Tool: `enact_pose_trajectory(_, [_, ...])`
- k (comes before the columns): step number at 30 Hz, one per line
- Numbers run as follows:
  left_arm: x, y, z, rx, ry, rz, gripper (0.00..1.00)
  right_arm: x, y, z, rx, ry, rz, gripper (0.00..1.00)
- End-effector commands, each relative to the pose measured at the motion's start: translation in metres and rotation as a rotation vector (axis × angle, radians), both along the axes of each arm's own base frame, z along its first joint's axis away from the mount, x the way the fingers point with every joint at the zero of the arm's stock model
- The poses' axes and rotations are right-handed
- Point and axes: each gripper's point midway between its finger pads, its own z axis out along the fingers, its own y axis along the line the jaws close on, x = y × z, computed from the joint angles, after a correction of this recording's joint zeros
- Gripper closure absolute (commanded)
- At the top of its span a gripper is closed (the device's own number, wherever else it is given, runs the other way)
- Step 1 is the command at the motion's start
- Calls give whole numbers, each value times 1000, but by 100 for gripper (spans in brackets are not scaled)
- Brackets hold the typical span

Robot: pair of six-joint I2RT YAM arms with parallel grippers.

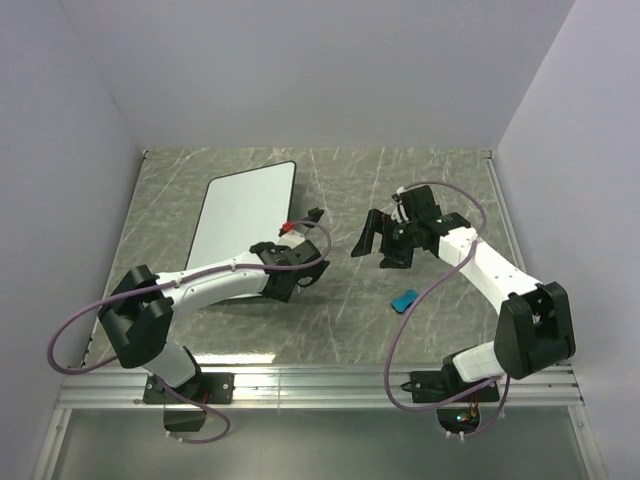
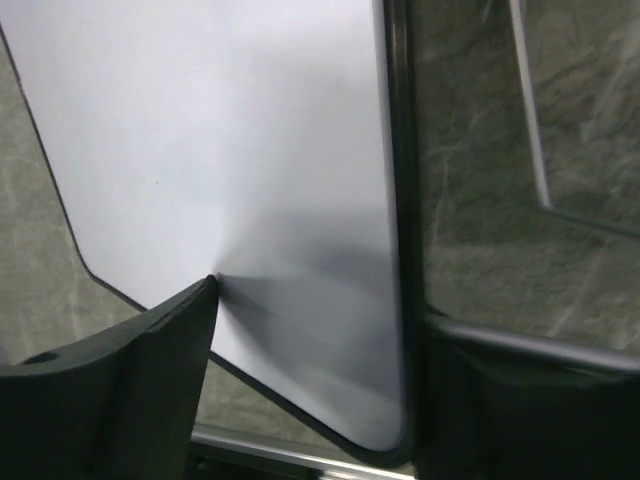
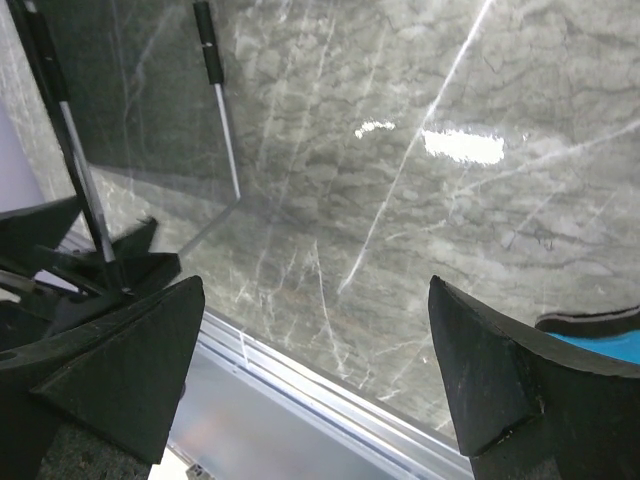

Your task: Erase the whiteboard

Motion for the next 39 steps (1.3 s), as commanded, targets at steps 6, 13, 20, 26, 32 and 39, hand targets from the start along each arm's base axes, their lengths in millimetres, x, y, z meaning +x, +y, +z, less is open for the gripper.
enact_pose_trajectory(6, [22, 21, 40, 91, -120, 59, 97, 7, -2, 15, 24, -69, -16, 1])
enact_pose_trajectory(13, [26, 35, 80, 123, -195, 98, 100, 26, 10, 56, 86, -149, 3, 3])
enact_pose_trajectory(20, [21, 47, 89, 136, -224, 109, 100, 40, 42, 105, 239, -227, 64, 4])
enact_pose_trajectory(26, [21, 52, 104, 97, -285, 134, 100, 61, 100, 143, 362, -214, 139, 4])
enact_pose_trajectory(32, [16, 53, 100, 73, -293, 139, 100, 96, 180, 170, 371, -220, 230, 3])
enact_pose_trajectory(39, [12, 38, 95, 27, -283, 110, 100, 117, 251, 141, 421, -128, 255, 3])
